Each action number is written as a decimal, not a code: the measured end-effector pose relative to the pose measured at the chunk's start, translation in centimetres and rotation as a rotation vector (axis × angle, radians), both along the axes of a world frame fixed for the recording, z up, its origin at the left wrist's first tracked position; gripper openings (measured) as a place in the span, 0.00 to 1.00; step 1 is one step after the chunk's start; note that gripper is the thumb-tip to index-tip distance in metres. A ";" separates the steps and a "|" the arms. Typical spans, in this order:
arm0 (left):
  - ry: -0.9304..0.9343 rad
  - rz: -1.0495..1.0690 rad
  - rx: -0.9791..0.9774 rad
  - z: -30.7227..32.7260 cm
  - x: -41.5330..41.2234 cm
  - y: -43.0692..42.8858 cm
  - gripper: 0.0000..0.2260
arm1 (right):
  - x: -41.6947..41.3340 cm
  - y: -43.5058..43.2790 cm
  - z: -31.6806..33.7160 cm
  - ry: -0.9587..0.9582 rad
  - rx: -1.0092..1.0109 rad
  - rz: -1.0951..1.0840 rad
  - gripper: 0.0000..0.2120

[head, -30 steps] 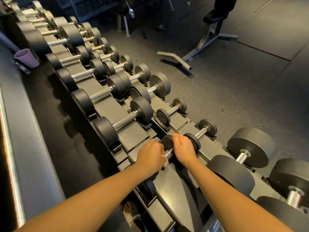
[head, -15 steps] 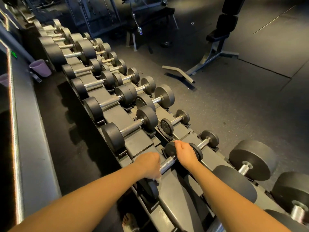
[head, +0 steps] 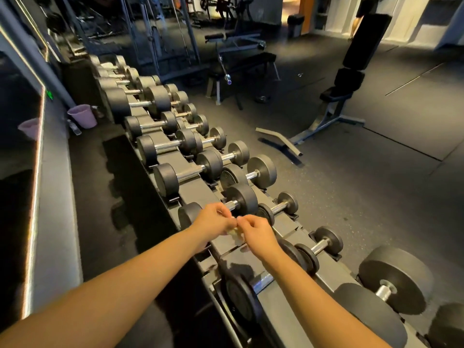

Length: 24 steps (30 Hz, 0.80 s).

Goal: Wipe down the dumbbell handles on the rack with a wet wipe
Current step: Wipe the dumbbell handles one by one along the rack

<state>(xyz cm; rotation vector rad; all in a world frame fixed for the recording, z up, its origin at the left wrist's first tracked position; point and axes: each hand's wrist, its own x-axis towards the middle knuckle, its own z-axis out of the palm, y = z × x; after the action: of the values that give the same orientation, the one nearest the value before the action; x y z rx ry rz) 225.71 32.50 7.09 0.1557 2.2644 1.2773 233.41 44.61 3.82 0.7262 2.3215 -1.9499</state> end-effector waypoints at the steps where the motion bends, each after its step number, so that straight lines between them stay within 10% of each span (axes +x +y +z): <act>1: 0.021 0.037 0.022 0.5 -0.7 -0.6 0.05 | -0.8 -0.5 0.6 -0.015 -0.175 -0.031 0.11; 5: 0.048 0.178 0.056 2.4 -3.3 -3.2 0.09 | -4.2 -2.5 2.7 0.039 -0.502 -0.018 0.08; 13: 0.018 -0.004 -0.089 4.6 -10.0 -5.5 0.05 | -11.5 -2.2 2.7 0.032 -0.056 0.050 0.03; 19: 0.164 -0.420 -0.824 0.9 -12.6 -4.8 0.43 | -16.9 -0.4 -2.8 -0.061 0.482 0.343 0.05; 24: 0.164 -0.500 -0.921 -1.1 -13.0 -3.5 0.27 | -19.6 -1.9 -6.8 -0.092 0.362 0.614 0.06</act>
<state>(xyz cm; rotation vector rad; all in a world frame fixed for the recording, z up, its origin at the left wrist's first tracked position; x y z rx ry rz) 212.72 29.05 6.03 0.4511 2.4881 -0.0738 213.81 42.76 -3.00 0.0694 2.4634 -1.2348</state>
